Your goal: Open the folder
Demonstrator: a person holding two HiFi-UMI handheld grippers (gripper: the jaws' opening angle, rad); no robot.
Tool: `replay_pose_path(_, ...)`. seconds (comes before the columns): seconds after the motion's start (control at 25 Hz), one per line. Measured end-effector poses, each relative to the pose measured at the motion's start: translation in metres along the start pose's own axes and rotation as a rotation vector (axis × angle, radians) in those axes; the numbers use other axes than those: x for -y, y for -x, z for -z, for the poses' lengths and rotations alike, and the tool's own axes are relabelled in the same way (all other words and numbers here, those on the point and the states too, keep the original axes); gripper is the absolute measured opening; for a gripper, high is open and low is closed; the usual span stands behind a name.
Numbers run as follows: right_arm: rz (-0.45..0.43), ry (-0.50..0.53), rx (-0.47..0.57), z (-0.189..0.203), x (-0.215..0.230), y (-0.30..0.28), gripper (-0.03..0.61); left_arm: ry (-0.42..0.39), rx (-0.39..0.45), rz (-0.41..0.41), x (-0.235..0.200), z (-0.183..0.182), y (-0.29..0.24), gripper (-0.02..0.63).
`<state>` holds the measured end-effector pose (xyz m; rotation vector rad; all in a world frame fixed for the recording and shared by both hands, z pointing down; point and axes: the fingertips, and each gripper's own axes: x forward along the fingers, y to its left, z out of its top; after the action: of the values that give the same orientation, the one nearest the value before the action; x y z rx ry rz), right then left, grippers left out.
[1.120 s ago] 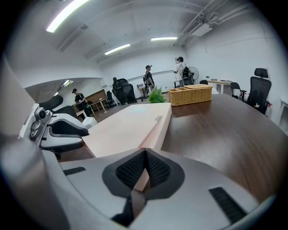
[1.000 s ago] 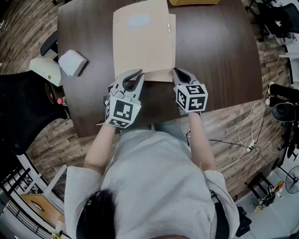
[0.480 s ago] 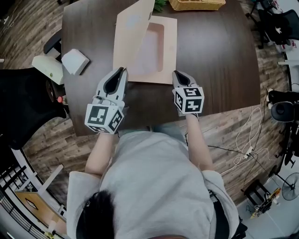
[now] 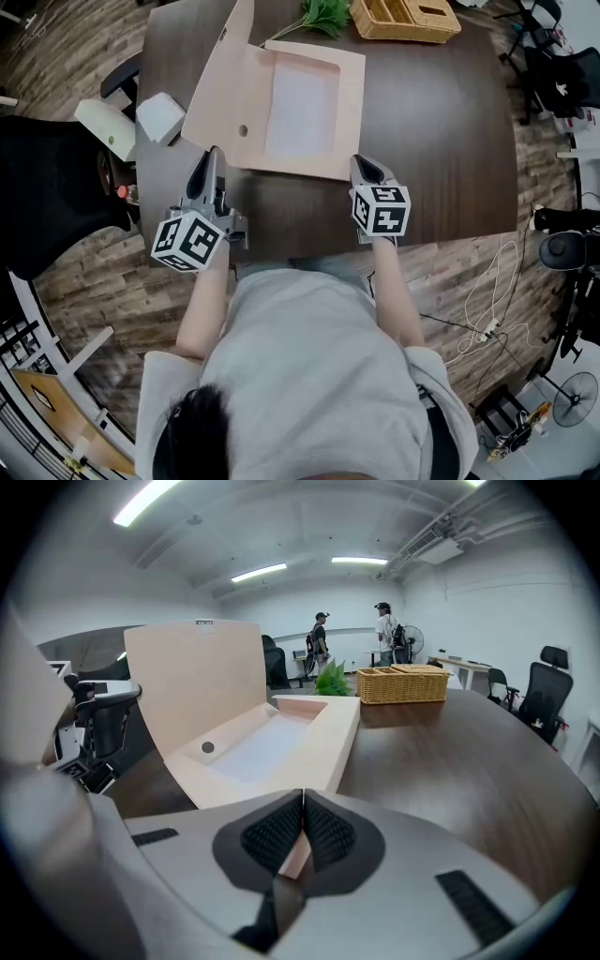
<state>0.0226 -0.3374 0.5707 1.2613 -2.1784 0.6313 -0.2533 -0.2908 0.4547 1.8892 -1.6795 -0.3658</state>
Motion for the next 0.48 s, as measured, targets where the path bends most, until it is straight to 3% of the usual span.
replay_pose_path(0.12, -0.005, 0.009, 0.0, 0.0, -0.002, 0.0, 0.011, 0.058, 0.025, -0.065, -0.021, 0.001, 0.008, 0.023)
replay_pose_path(0.48, -0.012, 0.024, 0.001, 0.0, -0.005, 0.001, 0.011, 0.107, 0.079, -0.24, -0.082, -0.001, 0.023, 0.014)
